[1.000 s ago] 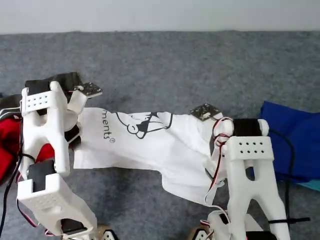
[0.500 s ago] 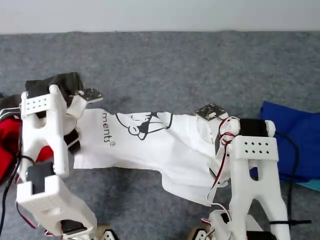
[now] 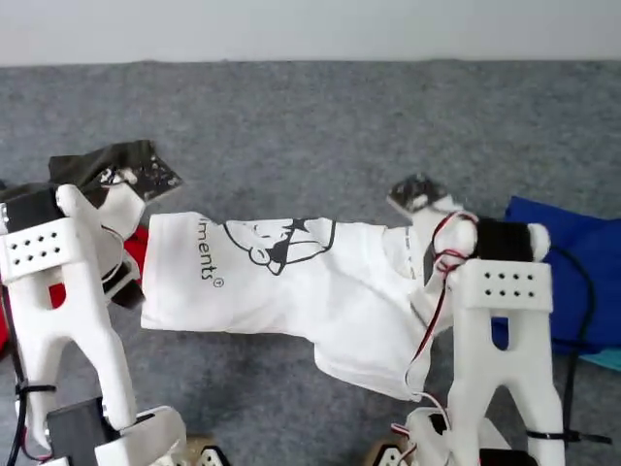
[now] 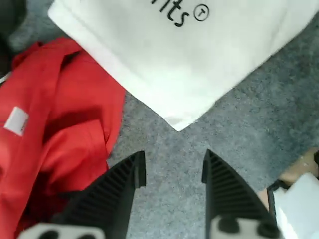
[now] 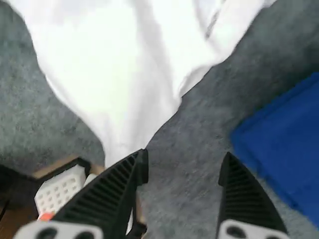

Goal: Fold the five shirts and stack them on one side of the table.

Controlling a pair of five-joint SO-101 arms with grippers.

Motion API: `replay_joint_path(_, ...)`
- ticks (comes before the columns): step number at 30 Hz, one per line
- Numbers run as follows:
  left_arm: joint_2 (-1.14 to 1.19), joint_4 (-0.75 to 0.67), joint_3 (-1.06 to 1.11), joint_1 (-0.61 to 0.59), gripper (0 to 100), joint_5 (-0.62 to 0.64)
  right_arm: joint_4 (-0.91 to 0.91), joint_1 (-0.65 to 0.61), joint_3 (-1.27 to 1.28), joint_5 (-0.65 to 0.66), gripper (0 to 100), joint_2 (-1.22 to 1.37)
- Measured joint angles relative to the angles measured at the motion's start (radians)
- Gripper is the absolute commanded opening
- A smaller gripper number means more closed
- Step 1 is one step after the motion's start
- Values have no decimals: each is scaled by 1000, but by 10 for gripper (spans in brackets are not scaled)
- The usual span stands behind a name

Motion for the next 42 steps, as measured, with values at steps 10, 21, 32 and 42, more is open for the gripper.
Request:
replay_joint_path(10,117,-293,5,189,15,298,-258,-8,-224,-95,9,359)
replay_joint_path(21,565,-367,-229,264,15,410,-348,-109,-532,-115,9,875)
replay_joint_path(32,991,-157,-713,201,15,419,-318,-12,-907,-60,9,1286)
replay_joint_path(42,1155,21,-1145,186,15,414,-106,37,-1318,-60,9,1455)
